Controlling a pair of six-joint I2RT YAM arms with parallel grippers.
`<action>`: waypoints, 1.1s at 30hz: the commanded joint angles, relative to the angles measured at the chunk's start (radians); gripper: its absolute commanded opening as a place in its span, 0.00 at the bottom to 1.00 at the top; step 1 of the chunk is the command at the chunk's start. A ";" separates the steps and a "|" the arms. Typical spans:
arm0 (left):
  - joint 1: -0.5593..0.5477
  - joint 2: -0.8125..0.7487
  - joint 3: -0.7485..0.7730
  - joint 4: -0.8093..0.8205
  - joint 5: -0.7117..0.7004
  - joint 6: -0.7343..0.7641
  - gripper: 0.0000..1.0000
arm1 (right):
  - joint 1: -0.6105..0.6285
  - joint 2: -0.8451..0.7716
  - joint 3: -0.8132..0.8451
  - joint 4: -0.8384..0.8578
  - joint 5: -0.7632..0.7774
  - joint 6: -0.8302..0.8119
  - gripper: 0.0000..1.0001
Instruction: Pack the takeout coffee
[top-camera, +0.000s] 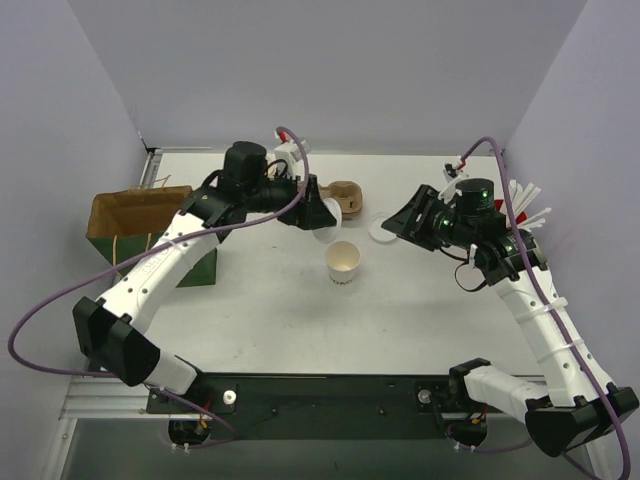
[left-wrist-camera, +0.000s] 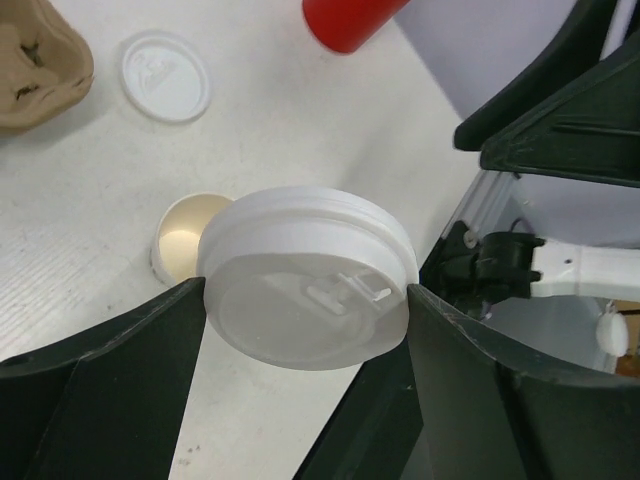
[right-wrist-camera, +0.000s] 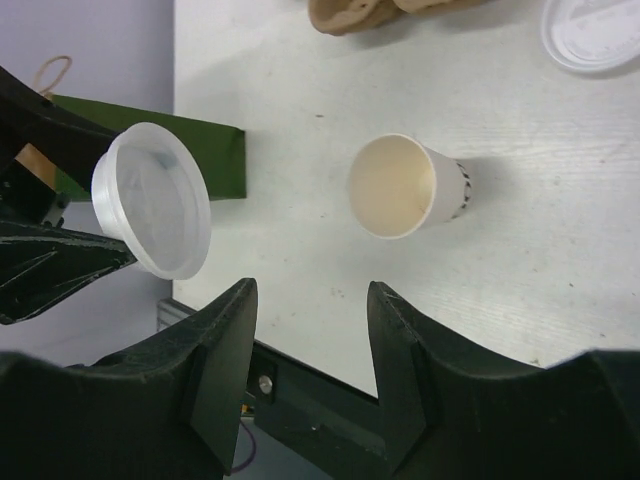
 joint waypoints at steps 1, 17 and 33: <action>-0.075 0.108 0.133 -0.233 -0.210 0.161 0.70 | -0.009 -0.036 -0.036 -0.057 0.082 -0.066 0.44; -0.257 0.508 0.518 -0.536 -0.526 0.303 0.70 | -0.026 -0.057 -0.131 -0.103 0.203 -0.128 0.44; -0.330 0.680 0.705 -0.673 -0.657 0.343 0.71 | -0.049 -0.047 -0.159 -0.101 0.188 -0.143 0.43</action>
